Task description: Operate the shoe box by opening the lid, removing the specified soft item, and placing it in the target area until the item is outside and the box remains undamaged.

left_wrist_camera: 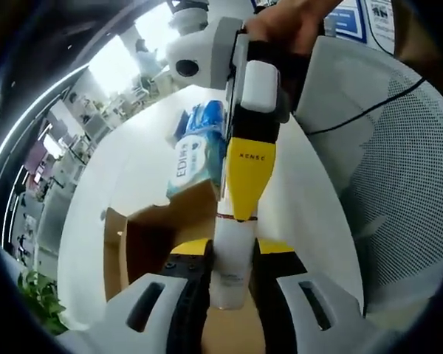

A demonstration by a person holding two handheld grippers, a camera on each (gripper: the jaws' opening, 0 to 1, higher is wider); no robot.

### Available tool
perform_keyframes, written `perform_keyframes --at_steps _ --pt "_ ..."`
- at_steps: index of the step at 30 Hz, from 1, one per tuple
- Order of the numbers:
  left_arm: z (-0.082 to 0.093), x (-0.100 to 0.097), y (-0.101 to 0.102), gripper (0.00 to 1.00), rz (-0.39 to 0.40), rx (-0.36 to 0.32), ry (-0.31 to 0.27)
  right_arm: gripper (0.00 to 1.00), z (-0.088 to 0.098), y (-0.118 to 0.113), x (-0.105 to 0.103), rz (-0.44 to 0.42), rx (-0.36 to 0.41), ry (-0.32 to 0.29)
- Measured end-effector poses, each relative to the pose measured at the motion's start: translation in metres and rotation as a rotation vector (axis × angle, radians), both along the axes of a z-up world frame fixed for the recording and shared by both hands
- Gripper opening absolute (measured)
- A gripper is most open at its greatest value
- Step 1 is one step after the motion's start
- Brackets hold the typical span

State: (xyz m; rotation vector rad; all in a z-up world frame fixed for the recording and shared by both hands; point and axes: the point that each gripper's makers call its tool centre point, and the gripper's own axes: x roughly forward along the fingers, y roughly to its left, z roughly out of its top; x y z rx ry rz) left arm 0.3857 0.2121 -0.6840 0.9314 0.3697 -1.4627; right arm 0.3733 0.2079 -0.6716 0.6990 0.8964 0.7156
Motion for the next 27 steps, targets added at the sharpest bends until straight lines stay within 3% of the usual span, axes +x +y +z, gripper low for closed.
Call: perform_keyframes --at_steps 5,16,27 --pt "0.002 0.005 0.001 0.23 0.046 -0.03 0.031 0.17 0.002 -0.001 0.003 -0.027 0.024 0.017" --pt "0.009 0.009 0.008 0.33 0.071 -0.042 0.018 0.17 0.004 -0.011 0.002 -0.063 0.034 0.022" --pt "0.012 0.027 0.037 0.41 0.318 -0.165 0.156 0.17 0.008 -0.037 -0.005 -0.124 0.042 0.014"
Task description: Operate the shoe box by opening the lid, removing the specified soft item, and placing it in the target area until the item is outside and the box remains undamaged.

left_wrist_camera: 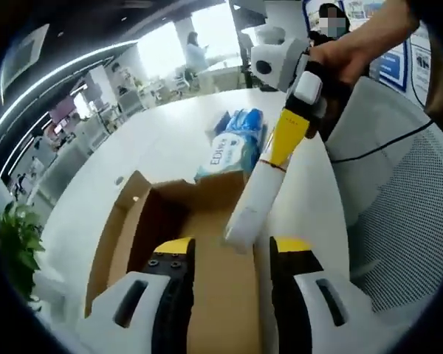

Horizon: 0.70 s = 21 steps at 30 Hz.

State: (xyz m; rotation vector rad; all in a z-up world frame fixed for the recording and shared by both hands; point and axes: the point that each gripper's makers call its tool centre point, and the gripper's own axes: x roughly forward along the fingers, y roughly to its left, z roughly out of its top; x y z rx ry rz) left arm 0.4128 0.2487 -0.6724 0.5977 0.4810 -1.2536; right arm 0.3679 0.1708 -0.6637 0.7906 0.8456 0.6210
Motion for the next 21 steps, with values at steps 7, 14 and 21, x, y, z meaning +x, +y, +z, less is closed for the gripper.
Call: perform_keyframes --at_steps 7,14,21 --pt "0.004 0.012 0.016 0.46 0.143 -0.096 0.08 0.17 0.001 -0.013 -0.006 -0.031 0.004 0.006" --pt "0.0 0.012 0.027 0.48 0.195 -0.122 0.12 0.17 0.002 -0.026 -0.015 -0.047 -0.007 0.006" --pt "-0.002 0.004 0.035 0.48 0.244 -0.147 0.159 0.17 0.004 -0.042 -0.02 -0.079 -0.012 0.01"
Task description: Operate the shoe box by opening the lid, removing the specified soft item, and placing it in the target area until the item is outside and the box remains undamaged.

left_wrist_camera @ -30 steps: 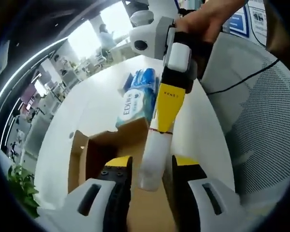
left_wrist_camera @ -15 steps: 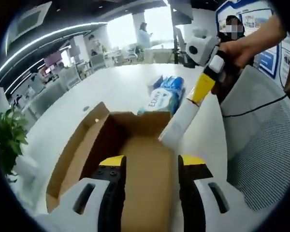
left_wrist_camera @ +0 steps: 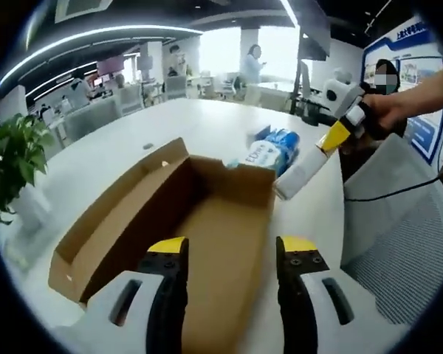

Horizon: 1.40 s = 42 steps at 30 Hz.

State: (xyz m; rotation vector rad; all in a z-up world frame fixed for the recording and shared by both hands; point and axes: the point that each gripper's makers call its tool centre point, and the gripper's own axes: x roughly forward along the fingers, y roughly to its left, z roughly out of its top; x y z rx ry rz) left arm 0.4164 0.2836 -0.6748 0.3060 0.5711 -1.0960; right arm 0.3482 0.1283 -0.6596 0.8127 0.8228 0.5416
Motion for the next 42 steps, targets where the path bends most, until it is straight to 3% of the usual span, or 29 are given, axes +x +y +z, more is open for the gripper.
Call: perform_keyframes --at_steps 9,17,27,42 --pt "0.0 -0.003 0.005 0.47 0.027 -0.012 0.019 0.17 0.015 -0.023 0.007 -0.029 -0.014 -0.021" --pt "0.002 -0.004 0.008 0.47 0.038 -0.016 0.028 0.17 0.036 -0.05 0.022 -0.04 -0.079 -0.055" --pt "0.004 -0.007 0.015 0.47 0.058 -0.017 0.028 0.17 0.059 -0.088 0.059 -0.042 -0.158 -0.087" --pt "0.011 -0.008 0.03 0.47 0.134 -0.03 0.026 0.17 0.069 -0.121 0.114 0.04 -0.28 -0.097"
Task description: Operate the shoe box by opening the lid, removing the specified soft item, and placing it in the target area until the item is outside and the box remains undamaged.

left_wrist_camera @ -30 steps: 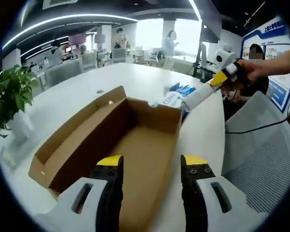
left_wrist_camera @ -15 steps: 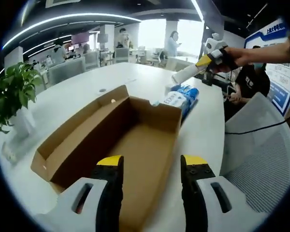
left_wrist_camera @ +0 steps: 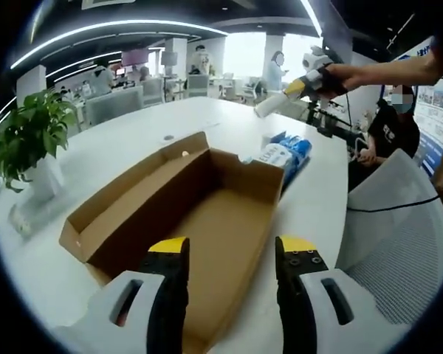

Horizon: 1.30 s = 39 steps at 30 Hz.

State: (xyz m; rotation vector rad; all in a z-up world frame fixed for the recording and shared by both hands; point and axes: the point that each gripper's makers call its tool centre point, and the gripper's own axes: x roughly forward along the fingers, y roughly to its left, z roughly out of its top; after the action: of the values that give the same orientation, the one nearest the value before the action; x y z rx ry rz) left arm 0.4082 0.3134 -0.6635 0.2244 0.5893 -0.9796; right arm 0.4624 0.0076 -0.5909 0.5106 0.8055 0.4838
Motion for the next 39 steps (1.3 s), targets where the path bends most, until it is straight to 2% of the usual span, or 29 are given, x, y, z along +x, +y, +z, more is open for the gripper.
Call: perform_keyframes --at_steps 10,18,23,39 --pt "0.005 0.001 0.003 0.46 0.038 -0.002 -0.007 0.17 -0.003 -0.014 0.031 0.069 -0.091 0.014" --pt "0.007 0.0 0.004 0.46 0.058 -0.003 -0.005 0.17 -0.011 -0.016 0.051 0.15 -0.202 0.014" --pt "0.005 -0.002 0.007 0.46 0.063 0.006 0.001 0.17 -0.017 -0.017 0.058 0.19 -0.245 0.018" --pt "0.0 -0.001 0.006 0.46 0.06 0.019 0.013 0.17 -0.048 -0.034 0.062 0.362 -0.479 0.046"
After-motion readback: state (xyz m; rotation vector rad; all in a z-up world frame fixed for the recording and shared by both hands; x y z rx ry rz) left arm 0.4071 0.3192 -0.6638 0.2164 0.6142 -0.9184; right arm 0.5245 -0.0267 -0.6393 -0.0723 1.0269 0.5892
